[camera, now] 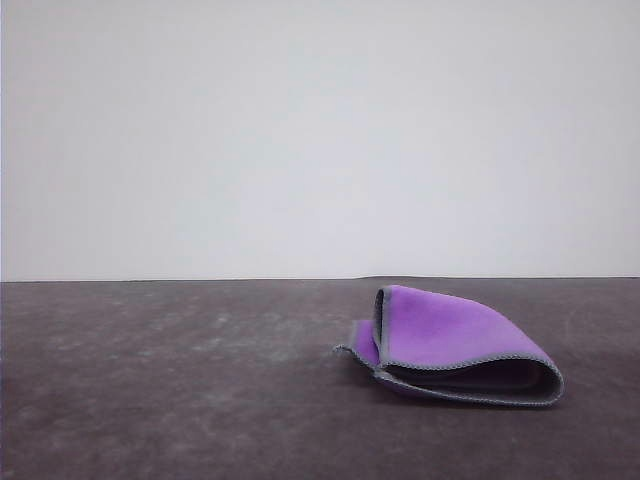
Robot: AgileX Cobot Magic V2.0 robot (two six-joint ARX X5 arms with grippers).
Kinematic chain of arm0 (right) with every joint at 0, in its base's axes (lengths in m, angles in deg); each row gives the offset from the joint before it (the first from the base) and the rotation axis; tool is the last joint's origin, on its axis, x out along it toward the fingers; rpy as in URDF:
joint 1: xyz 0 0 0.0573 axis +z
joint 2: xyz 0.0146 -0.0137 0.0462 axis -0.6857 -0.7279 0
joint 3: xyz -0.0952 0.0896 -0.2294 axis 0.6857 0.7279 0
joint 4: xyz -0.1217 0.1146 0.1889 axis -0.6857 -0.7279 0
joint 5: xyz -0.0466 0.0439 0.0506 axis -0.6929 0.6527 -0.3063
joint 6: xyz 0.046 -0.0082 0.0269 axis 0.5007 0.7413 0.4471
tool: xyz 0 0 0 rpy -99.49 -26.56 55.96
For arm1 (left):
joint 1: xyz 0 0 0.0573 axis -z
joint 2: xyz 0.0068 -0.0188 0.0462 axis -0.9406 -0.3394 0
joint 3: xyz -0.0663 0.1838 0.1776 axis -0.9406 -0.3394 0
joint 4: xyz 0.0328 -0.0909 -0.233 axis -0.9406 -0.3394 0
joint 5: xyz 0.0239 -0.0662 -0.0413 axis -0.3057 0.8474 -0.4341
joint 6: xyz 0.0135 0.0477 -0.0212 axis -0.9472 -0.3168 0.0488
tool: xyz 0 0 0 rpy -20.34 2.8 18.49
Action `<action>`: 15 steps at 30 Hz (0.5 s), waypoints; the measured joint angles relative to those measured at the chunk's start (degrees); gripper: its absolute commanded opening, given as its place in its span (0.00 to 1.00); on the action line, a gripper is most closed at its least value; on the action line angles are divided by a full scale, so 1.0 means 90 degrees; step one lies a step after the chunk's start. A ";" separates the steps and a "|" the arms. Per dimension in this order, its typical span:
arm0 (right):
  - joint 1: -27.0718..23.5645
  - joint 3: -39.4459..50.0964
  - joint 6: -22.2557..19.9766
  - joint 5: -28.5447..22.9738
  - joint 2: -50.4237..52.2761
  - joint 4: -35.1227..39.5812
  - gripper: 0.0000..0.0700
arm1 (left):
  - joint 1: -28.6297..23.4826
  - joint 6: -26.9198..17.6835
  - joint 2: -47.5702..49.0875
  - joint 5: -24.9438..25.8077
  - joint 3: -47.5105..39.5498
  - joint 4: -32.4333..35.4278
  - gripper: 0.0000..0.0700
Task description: Fold clothes
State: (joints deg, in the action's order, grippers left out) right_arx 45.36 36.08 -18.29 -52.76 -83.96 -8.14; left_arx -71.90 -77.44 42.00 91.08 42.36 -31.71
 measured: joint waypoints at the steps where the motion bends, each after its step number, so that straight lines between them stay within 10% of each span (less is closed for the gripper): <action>1: -0.0006 0.0138 0.0000 -0.0052 0.0232 0.0002 0.00 | 0.0000 0.0000 0.0000 0.0000 0.0000 0.0000 0.01; 15: -0.0037 0.1597 0.0011 -0.0367 0.2121 -0.0039 0.00 | 0.0000 0.0000 0.0000 0.0000 0.0000 0.0000 0.01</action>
State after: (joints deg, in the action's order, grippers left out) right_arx 45.03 50.45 -18.19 -56.07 -64.87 -8.49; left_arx -71.90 -77.44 42.00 91.08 42.36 -31.71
